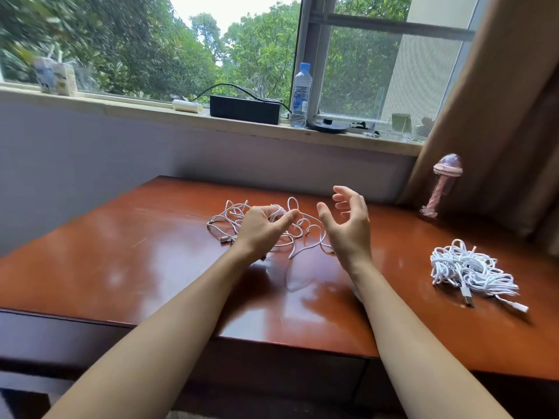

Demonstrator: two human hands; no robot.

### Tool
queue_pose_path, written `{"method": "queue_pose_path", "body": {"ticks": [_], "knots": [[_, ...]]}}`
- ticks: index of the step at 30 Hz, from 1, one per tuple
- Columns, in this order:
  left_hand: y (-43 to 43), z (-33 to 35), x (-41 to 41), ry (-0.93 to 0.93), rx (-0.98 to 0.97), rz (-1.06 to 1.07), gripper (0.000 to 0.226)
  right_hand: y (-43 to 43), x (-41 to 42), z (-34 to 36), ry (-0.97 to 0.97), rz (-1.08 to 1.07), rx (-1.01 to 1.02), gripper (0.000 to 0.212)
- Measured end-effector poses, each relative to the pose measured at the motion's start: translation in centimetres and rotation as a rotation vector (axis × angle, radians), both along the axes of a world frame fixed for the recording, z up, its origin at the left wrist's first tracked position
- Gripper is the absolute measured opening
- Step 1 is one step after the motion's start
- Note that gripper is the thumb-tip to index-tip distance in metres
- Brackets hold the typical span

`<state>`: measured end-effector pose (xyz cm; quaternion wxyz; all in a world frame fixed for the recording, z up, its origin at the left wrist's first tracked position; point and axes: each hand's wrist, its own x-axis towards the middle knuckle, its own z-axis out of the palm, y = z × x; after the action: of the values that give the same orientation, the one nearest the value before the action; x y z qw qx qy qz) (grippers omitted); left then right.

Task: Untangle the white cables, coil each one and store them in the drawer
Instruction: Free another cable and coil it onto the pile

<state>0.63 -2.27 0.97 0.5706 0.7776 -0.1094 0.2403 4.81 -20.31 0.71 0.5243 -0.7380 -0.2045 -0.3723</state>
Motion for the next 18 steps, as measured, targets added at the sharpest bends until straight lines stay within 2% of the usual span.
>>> {"method": "queue_pose_path", "body": {"ticks": [9,18], "knots": [[0.17,-0.3,0.41,-0.008,0.004,0.018,0.046,-0.4,-0.25,0.64,-0.173,-0.142,0.009,0.054],[0.21,-0.46,0.55,-0.018,-0.003,0.021,0.053,-0.24,-0.09,0.36,-0.17,-0.153,-0.055,0.048]]}}
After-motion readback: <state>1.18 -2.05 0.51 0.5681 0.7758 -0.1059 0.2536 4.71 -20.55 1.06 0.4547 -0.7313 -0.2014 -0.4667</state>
